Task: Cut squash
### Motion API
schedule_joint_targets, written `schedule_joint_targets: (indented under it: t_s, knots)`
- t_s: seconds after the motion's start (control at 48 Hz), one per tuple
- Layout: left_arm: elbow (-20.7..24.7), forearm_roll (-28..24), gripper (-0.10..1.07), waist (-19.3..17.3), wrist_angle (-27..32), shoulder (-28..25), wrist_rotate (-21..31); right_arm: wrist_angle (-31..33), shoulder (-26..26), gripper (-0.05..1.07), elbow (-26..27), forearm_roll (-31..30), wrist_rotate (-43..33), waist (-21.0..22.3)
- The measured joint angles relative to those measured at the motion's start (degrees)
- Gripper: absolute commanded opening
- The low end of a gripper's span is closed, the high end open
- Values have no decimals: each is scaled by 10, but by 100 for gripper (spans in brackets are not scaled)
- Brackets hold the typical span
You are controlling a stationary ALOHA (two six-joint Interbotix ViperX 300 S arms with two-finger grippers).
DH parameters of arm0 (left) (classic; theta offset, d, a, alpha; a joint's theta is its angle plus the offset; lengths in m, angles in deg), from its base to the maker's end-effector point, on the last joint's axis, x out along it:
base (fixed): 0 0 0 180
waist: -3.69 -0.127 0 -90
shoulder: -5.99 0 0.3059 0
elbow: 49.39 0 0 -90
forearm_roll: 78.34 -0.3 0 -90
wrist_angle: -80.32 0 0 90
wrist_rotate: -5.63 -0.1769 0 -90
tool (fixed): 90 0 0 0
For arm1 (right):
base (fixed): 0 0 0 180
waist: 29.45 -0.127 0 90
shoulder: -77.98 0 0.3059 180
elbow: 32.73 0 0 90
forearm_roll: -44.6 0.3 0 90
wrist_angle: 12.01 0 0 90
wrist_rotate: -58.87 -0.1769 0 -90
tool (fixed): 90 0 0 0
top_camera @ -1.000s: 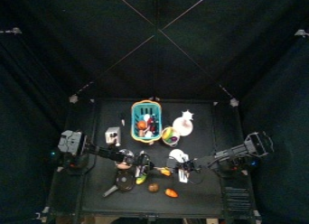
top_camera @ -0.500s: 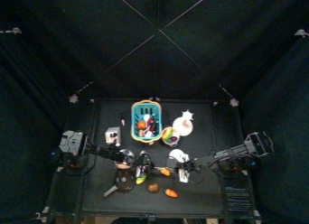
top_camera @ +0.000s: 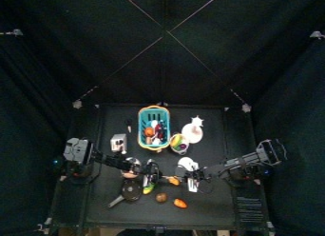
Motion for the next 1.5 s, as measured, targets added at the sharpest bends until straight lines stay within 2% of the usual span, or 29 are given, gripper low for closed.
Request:
schedule_joint_targets:
  t_s: [1.104, 1.5]
  knots:
    - [18, 15, 49, -3, 15, -39, -1, -2, 28, 26, -2, 1, -1, 4]
    - [18, 15, 49, -3, 21, -42, 0, -27, 40, 26, -7, 0, -1, 8]
